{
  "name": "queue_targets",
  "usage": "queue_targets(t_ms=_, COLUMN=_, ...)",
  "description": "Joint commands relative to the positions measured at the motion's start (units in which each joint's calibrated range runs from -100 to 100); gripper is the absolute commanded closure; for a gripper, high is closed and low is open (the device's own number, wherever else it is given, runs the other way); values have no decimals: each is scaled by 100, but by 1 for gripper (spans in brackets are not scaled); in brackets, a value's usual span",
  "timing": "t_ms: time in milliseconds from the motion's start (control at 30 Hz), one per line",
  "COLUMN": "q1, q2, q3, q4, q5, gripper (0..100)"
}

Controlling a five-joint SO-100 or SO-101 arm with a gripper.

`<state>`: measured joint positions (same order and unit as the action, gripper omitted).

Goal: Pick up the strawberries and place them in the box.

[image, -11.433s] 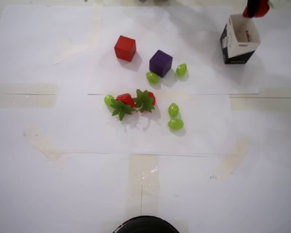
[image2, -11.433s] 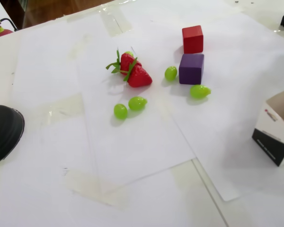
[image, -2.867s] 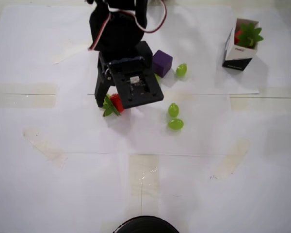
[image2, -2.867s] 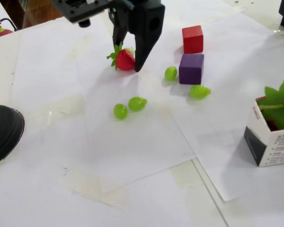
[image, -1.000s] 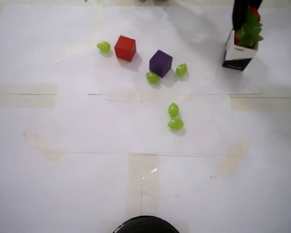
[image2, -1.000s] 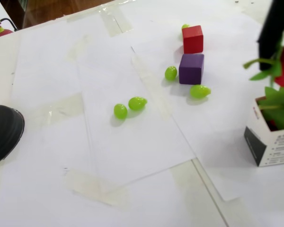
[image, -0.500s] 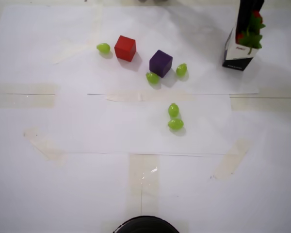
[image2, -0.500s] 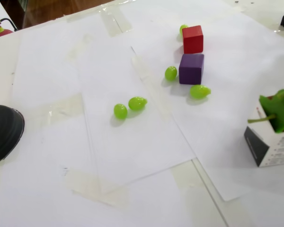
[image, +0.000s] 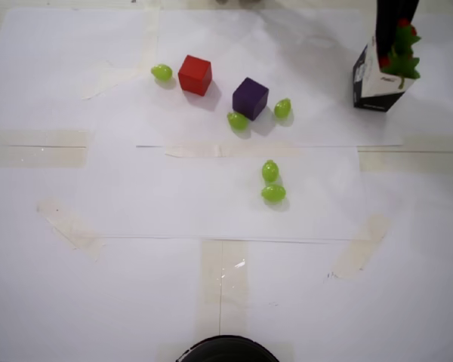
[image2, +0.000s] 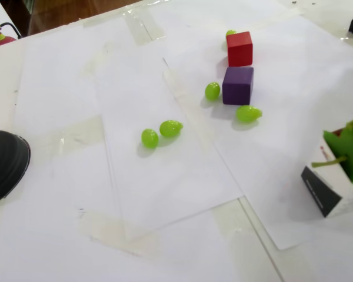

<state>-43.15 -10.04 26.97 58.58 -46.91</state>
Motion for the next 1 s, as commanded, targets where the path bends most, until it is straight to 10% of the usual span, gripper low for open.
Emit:
queue_targets(t_ms=0, q1=116, q2=-320, q3=-570, q4=335, q5=63, gripper=85)
queue_targets(t_ms=967, q1=168, q2=-380, q3=203, q4=-833, q5=127, gripper=85)
